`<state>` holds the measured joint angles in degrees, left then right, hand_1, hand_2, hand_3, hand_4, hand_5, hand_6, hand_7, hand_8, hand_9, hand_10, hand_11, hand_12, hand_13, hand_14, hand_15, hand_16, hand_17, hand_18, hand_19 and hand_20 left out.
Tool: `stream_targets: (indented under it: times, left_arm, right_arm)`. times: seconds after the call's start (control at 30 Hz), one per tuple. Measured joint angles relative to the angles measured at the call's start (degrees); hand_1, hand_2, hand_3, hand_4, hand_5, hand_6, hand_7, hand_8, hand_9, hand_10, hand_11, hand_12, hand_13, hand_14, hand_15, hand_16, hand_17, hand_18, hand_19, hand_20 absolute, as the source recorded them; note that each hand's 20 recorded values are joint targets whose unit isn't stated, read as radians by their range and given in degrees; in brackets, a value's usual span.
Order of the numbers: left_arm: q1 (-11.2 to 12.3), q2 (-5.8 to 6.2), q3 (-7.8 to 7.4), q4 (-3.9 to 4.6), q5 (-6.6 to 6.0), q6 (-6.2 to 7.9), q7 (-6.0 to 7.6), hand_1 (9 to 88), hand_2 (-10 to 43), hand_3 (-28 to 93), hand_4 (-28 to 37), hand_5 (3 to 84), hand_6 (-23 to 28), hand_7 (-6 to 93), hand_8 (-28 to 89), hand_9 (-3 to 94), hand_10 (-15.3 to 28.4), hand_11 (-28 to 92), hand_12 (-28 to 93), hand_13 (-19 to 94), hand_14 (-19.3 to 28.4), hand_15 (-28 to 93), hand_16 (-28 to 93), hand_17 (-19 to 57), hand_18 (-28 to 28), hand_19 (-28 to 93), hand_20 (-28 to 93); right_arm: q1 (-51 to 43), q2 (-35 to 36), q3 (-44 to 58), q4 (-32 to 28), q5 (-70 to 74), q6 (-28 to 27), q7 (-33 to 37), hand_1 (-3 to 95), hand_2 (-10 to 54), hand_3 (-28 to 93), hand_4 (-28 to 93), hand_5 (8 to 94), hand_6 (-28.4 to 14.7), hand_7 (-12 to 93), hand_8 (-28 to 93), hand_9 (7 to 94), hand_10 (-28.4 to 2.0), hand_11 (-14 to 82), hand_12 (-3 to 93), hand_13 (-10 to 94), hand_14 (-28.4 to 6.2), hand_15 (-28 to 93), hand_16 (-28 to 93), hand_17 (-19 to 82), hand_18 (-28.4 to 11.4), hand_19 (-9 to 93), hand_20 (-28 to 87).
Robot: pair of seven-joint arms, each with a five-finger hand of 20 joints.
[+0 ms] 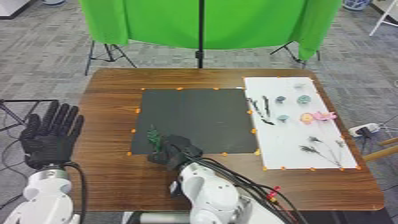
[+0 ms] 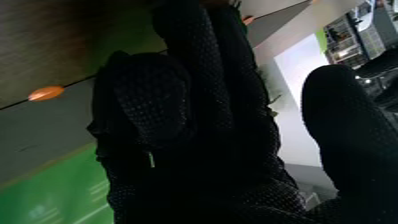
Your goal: Arrange flowers
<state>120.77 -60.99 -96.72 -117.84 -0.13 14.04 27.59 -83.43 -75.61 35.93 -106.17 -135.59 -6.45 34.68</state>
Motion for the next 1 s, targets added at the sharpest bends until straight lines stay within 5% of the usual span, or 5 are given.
stream_targets:
  times: [0.4, 0.63, 0.87, 1.0]
  left_arm:
    - [-1.1, 0.31, 0.69, 0.43, 0.0, -0.02, -0.76, 25.7, 15.0, 77, -28.3, 48.6, 9.6, 7.7, -9, 43.1, 15.1, 18, 7, 33, 14.8, 27, -8, -5.3, 12.2, 34, 10]
    - [0.2, -0.34, -0.42, -0.27, -0.08, -0.14, 0.05, 25.7, 15.0, 77, -28.3, 48.6, 9.6, 7.6, -9, 43.1, 15.1, 18, 7, 32, 14.8, 27, -8, -5.3, 12.2, 34, 10]
    - [3.1, -1.71, -2.53, -1.49, -0.09, -0.31, 1.0, 25.6, 14.9, 78, -28.3, 48.6, 9.6, 7.5, -9, 43.1, 15.1, 18, 7, 32, 14.8, 27, -8, -5.3, 12.2, 34, 10]
    - [4.0, -2.06, -2.89, -1.9, -0.08, -0.47, 1.27, 25.7, 14.9, 77, -28.3, 48.6, 9.6, 7.5, -9, 43.0, 15.1, 18, 7, 32, 14.8, 27, -8, -5.3, 12.3, 34, 10]
  right_arm:
    - [-0.1, -2.5, 0.2, 1.6, 0.2, 0.8, 0.4, 21.7, 7.9, 76, -19, 81.2, -6.0, 11, -13, 82.8, -20.9, 12.6, 17.9, 78, -14.2, 64, 29, 36, -28.4, 88, 19]
    - [-0.6, -1.9, 2.1, 0.1, 2.6, 1.3, 0.7, 21.0, 7.8, 77, -19, 86.8, -5.3, 14, -11, 87.6, -19.9, 18.5, 20.0, 80, -13.9, 67, 29, 38, -28.4, 90, 19]
    - [-2.6, 1.8, 6.1, -2.9, 2.6, 16.6, 0.5, 26.4, -0.9, 79, -19, 87.6, -4.7, 15, -10, 87.7, -19.5, 20.9, 21.1, 80, -13.5, 68, 29, 39, -28.4, 91, 19]
    - [-4.6, 4.2, 12.2, -6.6, 1.2, 19.7, 1.1, 31.4, -8.8, 79, -20, 83.4, -4.8, 16, -10, 84.4, -19.0, 21.3, 20.9, 78, -13.0, 69, 30, 38, -28.4, 91, 18]
